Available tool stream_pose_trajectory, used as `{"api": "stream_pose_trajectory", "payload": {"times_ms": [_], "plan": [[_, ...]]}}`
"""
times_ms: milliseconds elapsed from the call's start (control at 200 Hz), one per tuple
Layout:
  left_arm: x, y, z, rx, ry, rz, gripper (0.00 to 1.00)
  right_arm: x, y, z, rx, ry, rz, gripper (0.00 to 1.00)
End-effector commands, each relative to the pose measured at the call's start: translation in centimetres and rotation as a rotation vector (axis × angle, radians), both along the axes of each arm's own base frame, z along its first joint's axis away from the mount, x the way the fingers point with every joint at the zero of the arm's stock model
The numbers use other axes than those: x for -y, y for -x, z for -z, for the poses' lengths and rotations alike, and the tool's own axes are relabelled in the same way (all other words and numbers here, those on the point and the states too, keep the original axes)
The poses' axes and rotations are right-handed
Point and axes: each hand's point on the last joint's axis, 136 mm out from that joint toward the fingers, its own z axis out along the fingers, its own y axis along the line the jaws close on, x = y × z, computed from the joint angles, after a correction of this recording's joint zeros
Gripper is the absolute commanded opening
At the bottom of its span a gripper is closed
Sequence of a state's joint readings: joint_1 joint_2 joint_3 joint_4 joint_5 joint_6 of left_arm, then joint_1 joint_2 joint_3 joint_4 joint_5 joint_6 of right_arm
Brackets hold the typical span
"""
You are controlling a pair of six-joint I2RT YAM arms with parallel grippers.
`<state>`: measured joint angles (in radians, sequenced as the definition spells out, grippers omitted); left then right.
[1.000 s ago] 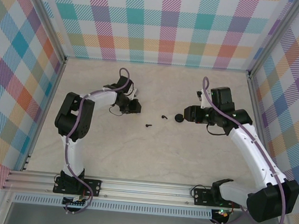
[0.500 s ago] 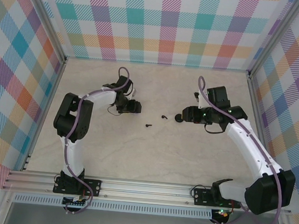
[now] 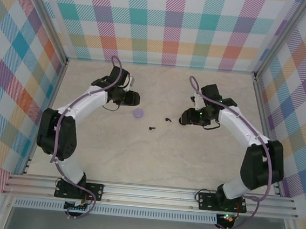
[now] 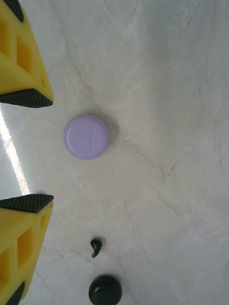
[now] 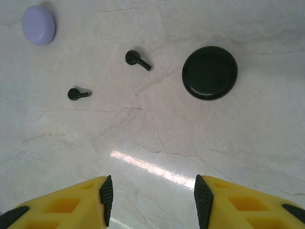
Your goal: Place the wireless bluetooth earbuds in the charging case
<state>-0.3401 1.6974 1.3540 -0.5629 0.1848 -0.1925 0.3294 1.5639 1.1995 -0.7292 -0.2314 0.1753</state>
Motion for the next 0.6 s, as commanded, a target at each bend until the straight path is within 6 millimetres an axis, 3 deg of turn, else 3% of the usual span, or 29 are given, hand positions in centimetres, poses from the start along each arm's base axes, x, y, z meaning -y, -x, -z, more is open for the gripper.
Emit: {"api": "stream_pose_trajectory", "payload": {"times_ms": [0,175,250,480,595], "plan": [[0.4,1.8,-1.9,0.04,0.074,-0.012,0.55,0.3,-1.5,0.2,-0.019,0.009,-0.005,0.51],[1.2,3.7,-1.1,-0.036,0.161,-0.079,0.52,0.7,-3.9,2.2,-0.075,0.028,0.012,0.51],[2.7,4.7,-0.6,-0.081,0.217,-0.054,0.52,1.1,-5.0,3.0,-0.094,0.055,0.024,0.51],[5.2,6.9,1.0,-0.117,0.202,0.008,0.54,1.4,-8.5,5.1,-0.14,0.123,0.014,0.47],[5.5,7.4,1.2,-0.124,0.196,0.02,0.54,1.8,-9.9,6.3,-0.164,0.174,0.016,0.47]]}}
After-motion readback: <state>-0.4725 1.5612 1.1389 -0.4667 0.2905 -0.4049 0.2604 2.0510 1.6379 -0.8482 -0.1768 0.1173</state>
